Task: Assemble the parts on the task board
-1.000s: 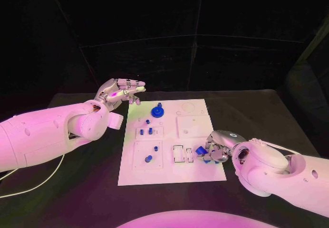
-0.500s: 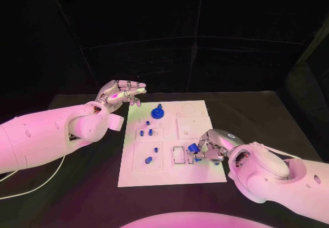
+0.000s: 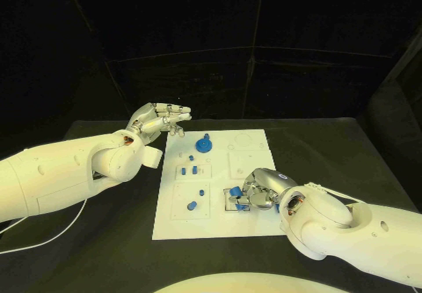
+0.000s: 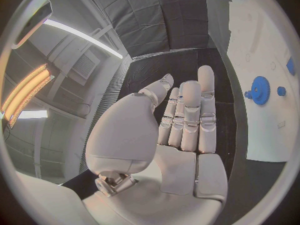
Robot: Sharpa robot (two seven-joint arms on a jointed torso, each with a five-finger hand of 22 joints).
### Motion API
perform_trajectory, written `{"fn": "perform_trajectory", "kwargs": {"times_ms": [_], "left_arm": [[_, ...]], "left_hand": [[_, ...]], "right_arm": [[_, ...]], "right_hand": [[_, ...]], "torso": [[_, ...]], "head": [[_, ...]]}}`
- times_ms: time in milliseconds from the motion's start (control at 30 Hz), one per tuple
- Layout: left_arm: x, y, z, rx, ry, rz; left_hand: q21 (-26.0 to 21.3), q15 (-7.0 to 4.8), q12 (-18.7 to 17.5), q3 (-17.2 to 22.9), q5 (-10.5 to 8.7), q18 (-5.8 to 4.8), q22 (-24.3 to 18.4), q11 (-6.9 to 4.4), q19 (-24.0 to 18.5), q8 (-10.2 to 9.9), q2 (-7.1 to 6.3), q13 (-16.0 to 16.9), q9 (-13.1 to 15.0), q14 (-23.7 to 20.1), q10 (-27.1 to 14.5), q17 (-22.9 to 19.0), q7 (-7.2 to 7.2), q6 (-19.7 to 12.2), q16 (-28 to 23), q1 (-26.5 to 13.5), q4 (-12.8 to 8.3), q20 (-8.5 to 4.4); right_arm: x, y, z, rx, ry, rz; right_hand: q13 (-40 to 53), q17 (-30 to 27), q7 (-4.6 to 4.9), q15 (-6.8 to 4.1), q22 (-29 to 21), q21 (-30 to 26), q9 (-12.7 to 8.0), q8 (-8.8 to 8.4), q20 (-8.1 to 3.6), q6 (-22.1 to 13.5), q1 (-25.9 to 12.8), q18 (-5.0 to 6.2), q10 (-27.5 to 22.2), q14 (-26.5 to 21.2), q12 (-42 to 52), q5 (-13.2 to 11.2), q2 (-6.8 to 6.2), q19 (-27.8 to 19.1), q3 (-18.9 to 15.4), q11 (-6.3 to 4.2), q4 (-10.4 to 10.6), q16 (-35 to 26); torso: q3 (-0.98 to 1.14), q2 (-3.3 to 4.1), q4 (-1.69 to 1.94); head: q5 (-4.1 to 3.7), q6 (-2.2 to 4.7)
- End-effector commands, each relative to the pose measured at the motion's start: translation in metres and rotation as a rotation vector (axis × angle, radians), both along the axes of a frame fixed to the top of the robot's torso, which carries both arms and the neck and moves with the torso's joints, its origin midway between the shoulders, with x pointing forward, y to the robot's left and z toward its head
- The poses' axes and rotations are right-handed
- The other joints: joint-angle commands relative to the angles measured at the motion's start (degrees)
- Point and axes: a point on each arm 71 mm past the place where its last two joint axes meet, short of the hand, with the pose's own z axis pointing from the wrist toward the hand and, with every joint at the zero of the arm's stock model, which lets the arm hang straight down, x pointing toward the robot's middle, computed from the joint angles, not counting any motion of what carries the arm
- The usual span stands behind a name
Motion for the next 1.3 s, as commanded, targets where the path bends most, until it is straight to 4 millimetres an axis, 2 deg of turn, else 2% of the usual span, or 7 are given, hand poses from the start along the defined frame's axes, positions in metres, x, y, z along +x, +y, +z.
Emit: {"fn": "perform_trajectory", "kwargs": {"times_ms": [33, 333, 533, 667, 933, 1100, 1300], "left_arm": [[-0.0002, -0.0021, 0.0014, -0.009, -0.001, -0.013], [-0.0002, -0.0031, 0.0015, -0.009, 0.0, -0.015], [-0.0002, -0.0032, 0.0016, -0.009, 0.0, -0.016], [-0.0003, -0.0031, 0.0016, -0.01, 0.0, -0.017], [-0.0001, -0.0027, 0.0016, -0.009, 0.001, -0.017], [0.0, -0.0028, 0.0015, -0.009, 0.001, -0.017], [0.0001, -0.0025, 0.0014, -0.009, 0.001, -0.017]], "left_hand": [[-0.4, -0.01, 0.31, -0.21, 0.24, 0.78, -0.05, 0.06, 0.3, 0.22, 0.43, -0.05, -0.04, -0.25, -0.43, -0.05, -0.06, -0.3, -0.11, -0.15, -0.02, 0.12], [-0.4, -0.01, 0.31, -0.21, 0.24, 0.78, -0.05, 0.06, 0.3, 0.22, 0.43, -0.05, -0.04, -0.25, -0.43, -0.05, -0.06, -0.3, -0.11, -0.15, -0.02, 0.12], [-0.4, -0.01, 0.31, -0.21, 0.24, 0.78, -0.05, 0.06, 0.3, 0.22, 0.43, -0.05, -0.04, -0.25, -0.43, -0.05, -0.06, -0.3, -0.11, -0.15, -0.02, 0.12], [-0.4, -0.01, 0.31, -0.21, 0.24, 0.78, -0.05, 0.06, 0.3, 0.22, 0.43, -0.05, -0.04, -0.25, -0.43, -0.05, -0.06, -0.3, -0.11, -0.15, -0.02, 0.12], [-0.4, -0.01, 0.31, -0.21, 0.24, 0.78, -0.05, 0.06, 0.3, 0.22, 0.43, -0.05, -0.04, -0.25, -0.43, -0.05, -0.06, -0.3, -0.11, -0.15, -0.02, 0.12], [-0.4, -0.01, 0.31, -0.21, 0.24, 0.78, -0.05, 0.06, 0.3, 0.22, 0.43, -0.05, -0.04, -0.25, -0.43, -0.05, -0.06, -0.3, -0.11, -0.15, -0.02, 0.12], [-0.4, -0.01, 0.31, -0.21, 0.24, 0.78, -0.05, 0.06, 0.3, 0.22, 0.43, -0.05, -0.04, -0.25, -0.43, -0.05, -0.06, -0.3, -0.11, -0.15, -0.02, 0.12]], "right_arm": [[0.0018, 0.0024, -0.003, -0.032, 0.029, -0.008], [0.0061, 0.0064, -0.0068, -0.052, 0.037, -0.014], [0.0082, 0.0084, -0.0066, -0.038, 0.023, -0.024], [0.0093, 0.0081, -0.006, -0.037, 0.007, -0.029], [0.0089, 0.0081, -0.004, -0.033, -0.014, -0.028], [0.0071, 0.0092, -0.0022, -0.026, -0.02, -0.016], [0.0022, 0.0112, 0.001, -0.014, -0.024, 0.019]], "right_hand": [[0.02, 4.99, -0.38, -0.54, 10.94, 0.38, 0.1, 0.34, -0.58, 0.69, -1.07, -0.49, 0.18, 4.18, -0.24, -0.52, 0.02, 2.5, -0.55, -0.11, 0.05, 0.2], [0.22, 4.84, -0.52, -0.64, 11.0, 0.41, 0.83, 0.61, -0.69, 0.73, -2.13, -0.5, 0.24, 4.13, -0.49, -2.92, 0.34, 2.53, -1.74, -0.23, 0.0, 0.1], [-0.06, 4.58, -0.34, -0.53, 10.81, 0.22, 1.67, 0.55, -0.66, 0.0, -5.37, -0.44, -0.12, 4.05, -1.47, -13.99, 0.1, 2.33, -3.96, -0.07, 0.04, -0.11], [-2.86, 3.73, 0.03, -0.28, 10.03, -0.42, 1.92, 0.16, -0.43, -1.01, -7.61, -0.2, -1.92, 3.85, -4.86, -16.45, -0.92, 1.63, -4.23, 0.28, 0.15, -0.59], [-4.82, 2.4, 0.37, 0.01, 9.13, -1.24, 2.8, 0.19, -0.1, -2.1, -12.84, 0.08, -3.19, 3.56, -7.77, -17.67, -5.39, 0.81, -0.19, 0.59, 0.24, -1.51], [-4.73, 2.4, 0.36, 0.02, 9.13, -1.25, 3.0, 0.3, -0.09, -2.12, -12.92, 0.08, -3.1, 3.57, -7.79, -17.59, -5.71, 0.82, 0.89, 0.57, 0.22, -1.56], [-3.37, 2.79, 0.02, -0.21, 9.52, -0.98, 3.71, 0.89, -0.24, -1.57, -7.05, -0.03, -2.08, 3.7, -6.51, -13.88, -3.49, 1.18, 3.38, 0.27, -1.36, -1.44]], "torso": [[-0.01, -0.01, -0.1], [0.01, -0.07, -0.08], [0.04, -0.05, -0.08], [0.03, -0.03, -0.13], [0.07, -0.03, -0.17], [0.08, -0.08, -0.16], [0.09, -0.05, -0.15]], "head": [[0.17, -0.03], [0.35, -0.17], [0.42, -0.14], [0.52, -0.1], [0.73, 0.02], [0.69, 0.0], [0.68, 0.01]]}}
